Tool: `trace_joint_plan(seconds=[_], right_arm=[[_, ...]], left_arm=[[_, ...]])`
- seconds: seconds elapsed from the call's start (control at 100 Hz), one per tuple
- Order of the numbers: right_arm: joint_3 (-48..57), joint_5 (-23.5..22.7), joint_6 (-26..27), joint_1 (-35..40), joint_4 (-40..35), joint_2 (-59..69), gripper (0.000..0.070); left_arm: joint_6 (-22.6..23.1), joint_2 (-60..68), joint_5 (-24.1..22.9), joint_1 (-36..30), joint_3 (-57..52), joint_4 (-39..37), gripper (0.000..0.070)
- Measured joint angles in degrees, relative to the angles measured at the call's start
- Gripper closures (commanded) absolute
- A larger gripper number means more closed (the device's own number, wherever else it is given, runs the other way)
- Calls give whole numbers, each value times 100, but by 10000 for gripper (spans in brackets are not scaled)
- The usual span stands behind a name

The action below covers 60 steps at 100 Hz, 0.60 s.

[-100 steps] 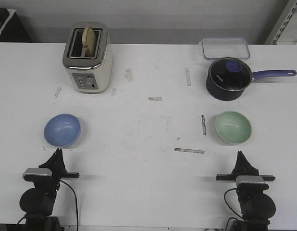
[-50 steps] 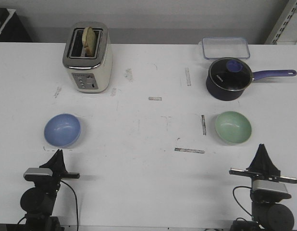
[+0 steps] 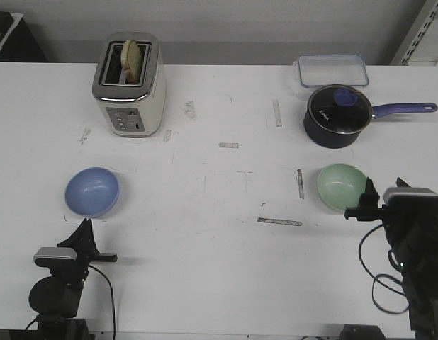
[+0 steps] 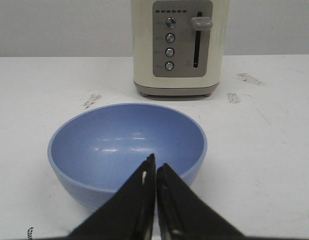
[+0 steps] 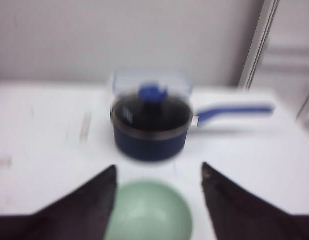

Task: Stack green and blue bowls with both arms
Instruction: 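Move the right gripper forward and grasp the rim of the pale green bowl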

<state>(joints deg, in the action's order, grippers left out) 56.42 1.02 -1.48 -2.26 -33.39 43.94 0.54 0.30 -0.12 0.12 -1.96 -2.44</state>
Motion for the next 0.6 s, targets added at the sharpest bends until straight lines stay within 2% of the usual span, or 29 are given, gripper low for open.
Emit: trace_joint_plan(seconds=[0.21,0.44,0.6], right_arm=[[39,-81,-149,-345,-562,1438,266],[42,-153,-428,-944,-437,2774,267],[39,-671,-435,-1209,-157,3445,269]], left_arm=[[0,0,0,0,0,0,697],[0,0,0,0,0,0,698],[0,0,0,0,0,0,698]])
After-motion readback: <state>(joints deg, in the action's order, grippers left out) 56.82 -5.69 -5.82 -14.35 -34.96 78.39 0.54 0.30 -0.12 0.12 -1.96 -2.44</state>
